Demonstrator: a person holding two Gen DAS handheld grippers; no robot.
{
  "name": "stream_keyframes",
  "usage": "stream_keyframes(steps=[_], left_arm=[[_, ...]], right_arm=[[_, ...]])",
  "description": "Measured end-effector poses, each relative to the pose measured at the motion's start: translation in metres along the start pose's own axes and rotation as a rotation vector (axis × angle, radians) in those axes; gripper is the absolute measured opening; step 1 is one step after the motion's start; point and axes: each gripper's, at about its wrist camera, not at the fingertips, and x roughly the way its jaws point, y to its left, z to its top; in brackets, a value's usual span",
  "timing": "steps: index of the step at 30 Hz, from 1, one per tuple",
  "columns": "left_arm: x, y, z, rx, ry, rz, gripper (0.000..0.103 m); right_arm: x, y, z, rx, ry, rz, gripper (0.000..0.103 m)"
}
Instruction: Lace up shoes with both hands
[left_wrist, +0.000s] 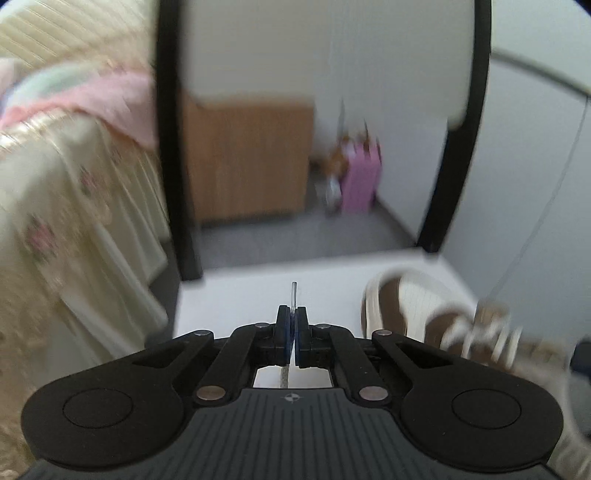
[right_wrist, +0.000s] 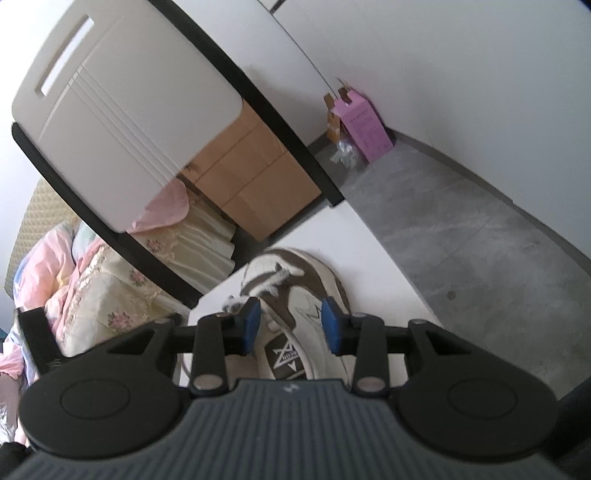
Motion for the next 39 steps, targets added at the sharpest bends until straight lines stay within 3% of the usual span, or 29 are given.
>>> stream_keyframes(steps=[6,9,13,19,24,31,34,37,39], left_arm=[[-0.055,0.006,0.006,-0.099,-0.246,-0.032,0.002],[-0.076,0.003,0.002,-0.107,-0.316,-0.059,0.002],[-0.09,-0.013,-0.008,-0.06,-0.317,-0.112,0.002],[-0.109,-0.046,-0.028,0.059,-0.325,-0.171,0.002],[-0.12,-0.065,-0.041,0.142,-0.332,-0.217,0.002],[-0.126,-0.08,-0.051,0.206,-0.339,-0.255,0.002],[-0.126,-0.083,-0.054,0.218,-0.34,-0.266,0.002],[-0.126,-0.084,-0.054,0.222,-0.339,-0.267,0.002],[-0.126,-0.084,-0.055,0.217,-0.339,-0.267,0.002]], right_arm=[[-0.013,0.011,0.003,-0.007,-0.027,0.034,0.039],[-0.019,0.019,0.003,-0.005,-0.033,0.075,0.039],[-0.028,0.031,0.006,-0.009,-0.054,0.169,0.039],[-0.032,0.035,0.023,0.142,-0.034,0.373,0.039],[-0.025,0.047,0.035,0.142,0.006,0.423,0.039],[-0.011,0.047,0.028,0.18,0.081,0.447,0.037],[-0.008,0.049,0.026,0.179,0.094,0.449,0.032],[-0.004,0.048,0.022,0.187,0.113,0.447,0.011],[-0.004,0.047,0.021,0.188,0.112,0.44,0.004]])
